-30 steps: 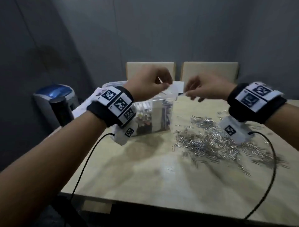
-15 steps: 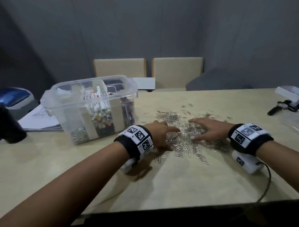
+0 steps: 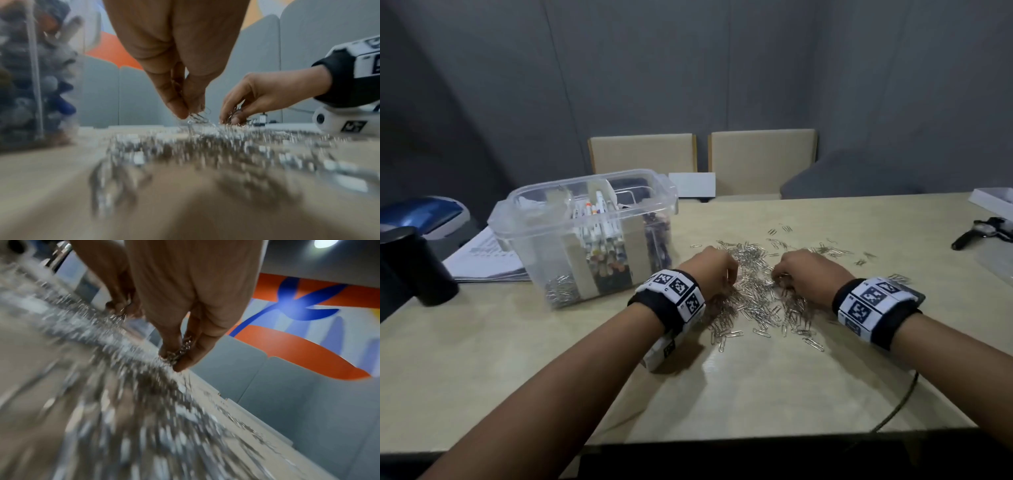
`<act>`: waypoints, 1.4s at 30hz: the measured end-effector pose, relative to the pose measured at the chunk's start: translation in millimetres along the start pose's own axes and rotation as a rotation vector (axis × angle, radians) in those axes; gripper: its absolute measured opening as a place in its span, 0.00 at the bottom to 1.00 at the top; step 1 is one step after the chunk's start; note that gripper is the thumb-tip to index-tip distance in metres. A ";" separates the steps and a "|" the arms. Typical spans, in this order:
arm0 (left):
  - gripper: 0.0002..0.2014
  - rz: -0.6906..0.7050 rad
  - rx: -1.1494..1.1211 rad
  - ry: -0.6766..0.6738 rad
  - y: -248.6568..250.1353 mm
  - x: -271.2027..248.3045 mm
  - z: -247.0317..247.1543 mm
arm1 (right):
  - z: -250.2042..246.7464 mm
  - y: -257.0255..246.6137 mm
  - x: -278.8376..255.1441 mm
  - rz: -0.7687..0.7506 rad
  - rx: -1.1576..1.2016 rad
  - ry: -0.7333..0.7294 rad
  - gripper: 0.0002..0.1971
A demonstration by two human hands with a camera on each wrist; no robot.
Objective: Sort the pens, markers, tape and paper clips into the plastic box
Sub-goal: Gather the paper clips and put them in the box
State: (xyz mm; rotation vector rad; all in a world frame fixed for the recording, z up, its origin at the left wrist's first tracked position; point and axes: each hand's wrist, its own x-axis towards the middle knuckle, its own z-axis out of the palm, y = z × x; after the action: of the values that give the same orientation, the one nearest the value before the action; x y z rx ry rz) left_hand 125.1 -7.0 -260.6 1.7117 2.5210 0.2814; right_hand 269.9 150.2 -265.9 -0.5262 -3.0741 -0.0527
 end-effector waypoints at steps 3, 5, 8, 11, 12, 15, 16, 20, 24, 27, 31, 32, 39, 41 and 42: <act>0.11 0.029 -0.060 0.126 -2.9 -3.6 -11.0 | -10.0 4.1 4.8 0.077 0.088 0.062 0.20; 0.09 0.048 -0.116 0.204 -3.9 -13.9 -29.8 | -24.7 4.1 8.7 0.124 0.234 0.142 0.16; 0.07 0.077 -0.233 0.347 -10.8 -38.1 -72.7 | -57.9 -5.5 16.6 0.088 0.391 0.290 0.10; 0.04 0.053 -0.328 0.489 -31.1 -71.0 -126.7 | -96.3 -28.4 28.0 0.013 0.484 0.366 0.08; 0.04 0.026 -0.321 0.532 -42.2 -82.2 -144.8 | -108.3 -37.2 34.1 -0.014 0.504 0.392 0.08; 0.04 -0.086 -0.201 0.628 -87.3 -113.5 -190.5 | -140.4 -68.2 54.2 -0.086 0.572 0.441 0.08; 0.05 -0.142 -0.147 0.643 -103.2 -122.5 -199.7 | -150.1 -80.5 60.3 -0.119 0.589 0.450 0.08; 0.07 -0.387 0.030 0.486 -158.7 -148.2 -202.3 | -181.5 -141.4 86.8 -0.227 0.630 0.467 0.08; 0.04 -0.452 -0.043 0.345 -179.5 -162.3 -186.2 | -199.5 -211.3 114.0 -0.291 0.652 0.427 0.09; 0.05 -0.463 -0.235 0.569 -183.3 -165.9 -184.2 | -201.4 -260.8 125.1 -0.321 0.614 0.371 0.09; 0.07 -0.510 -0.306 0.872 -184.4 -169.8 -182.6 | -184.0 -307.3 138.1 -0.329 0.520 0.254 0.09; 0.08 -0.522 -0.303 0.916 -185.9 -170.5 -181.9 | -178.0 -313.9 139.8 -0.326 0.493 0.221 0.09; 0.10 -0.418 -0.215 1.050 -165.9 -166.0 -181.7 | -158.8 -290.5 127.9 -0.361 0.646 0.141 0.10; 0.09 -0.308 -0.231 1.037 -148.1 -160.1 -178.3 | -159.5 -261.6 118.7 -0.377 0.643 0.217 0.11; 0.08 -0.241 -0.249 1.020 -138.1 -156.4 -175.5 | -158.7 -244.1 112.2 -0.381 0.636 0.245 0.11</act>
State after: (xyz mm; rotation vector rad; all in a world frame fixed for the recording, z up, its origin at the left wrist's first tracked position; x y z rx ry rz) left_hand 27.5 -220.1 -121.3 1.3073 3.0335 1.7251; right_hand 85.4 -48.5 -111.5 0.0918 -2.6791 0.7571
